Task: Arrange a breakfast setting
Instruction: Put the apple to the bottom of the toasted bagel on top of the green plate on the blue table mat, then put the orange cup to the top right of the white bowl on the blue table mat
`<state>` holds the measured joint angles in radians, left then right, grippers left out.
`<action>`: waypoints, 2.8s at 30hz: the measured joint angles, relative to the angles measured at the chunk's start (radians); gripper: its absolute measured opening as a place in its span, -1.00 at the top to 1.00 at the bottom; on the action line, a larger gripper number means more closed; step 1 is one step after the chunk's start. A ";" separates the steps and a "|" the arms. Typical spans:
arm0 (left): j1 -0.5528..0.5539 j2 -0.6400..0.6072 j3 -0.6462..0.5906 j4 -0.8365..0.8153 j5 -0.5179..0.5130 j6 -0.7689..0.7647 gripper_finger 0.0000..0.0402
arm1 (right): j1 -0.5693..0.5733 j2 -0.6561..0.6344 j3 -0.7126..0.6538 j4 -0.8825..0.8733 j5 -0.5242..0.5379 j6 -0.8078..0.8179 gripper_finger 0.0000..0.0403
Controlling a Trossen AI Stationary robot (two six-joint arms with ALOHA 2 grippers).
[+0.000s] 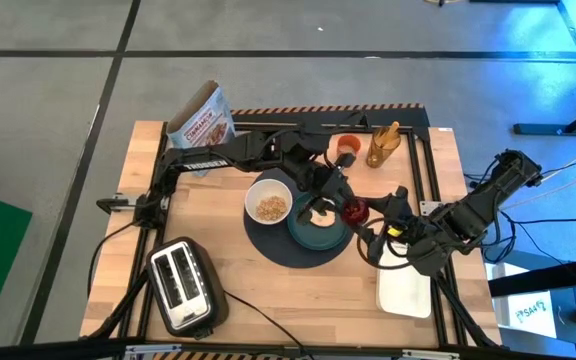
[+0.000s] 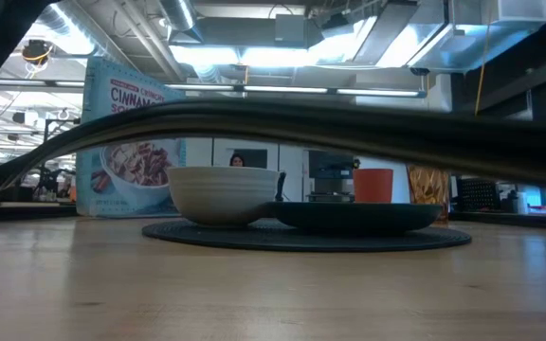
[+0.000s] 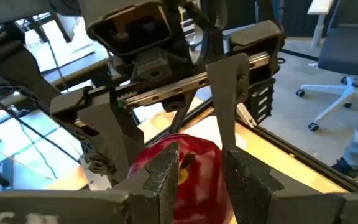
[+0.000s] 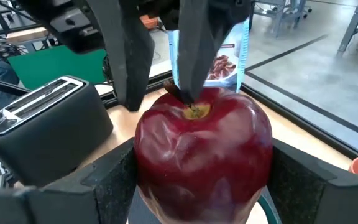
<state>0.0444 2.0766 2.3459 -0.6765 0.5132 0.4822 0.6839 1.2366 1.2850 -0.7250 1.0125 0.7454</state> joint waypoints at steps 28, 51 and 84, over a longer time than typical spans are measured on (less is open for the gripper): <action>-0.012 0.012 -0.052 -0.156 -0.092 -0.061 0.99 | 0.003 0.008 -0.004 -0.058 -0.040 0.162 -0.87; -0.028 0.014 -0.784 0.446 -0.361 -0.133 0.95 | 0.003 0.008 -0.004 -0.288 -0.121 0.439 -0.58; 0.247 -0.460 -0.789 0.299 -0.447 -0.463 0.09 | -1.035 -0.096 -0.002 -0.347 -0.663 -0.065 -0.58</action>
<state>0.2913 1.6168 1.5570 -0.3780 0.0659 0.0191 -0.3510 1.1408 1.2827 -1.0717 0.3491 0.6809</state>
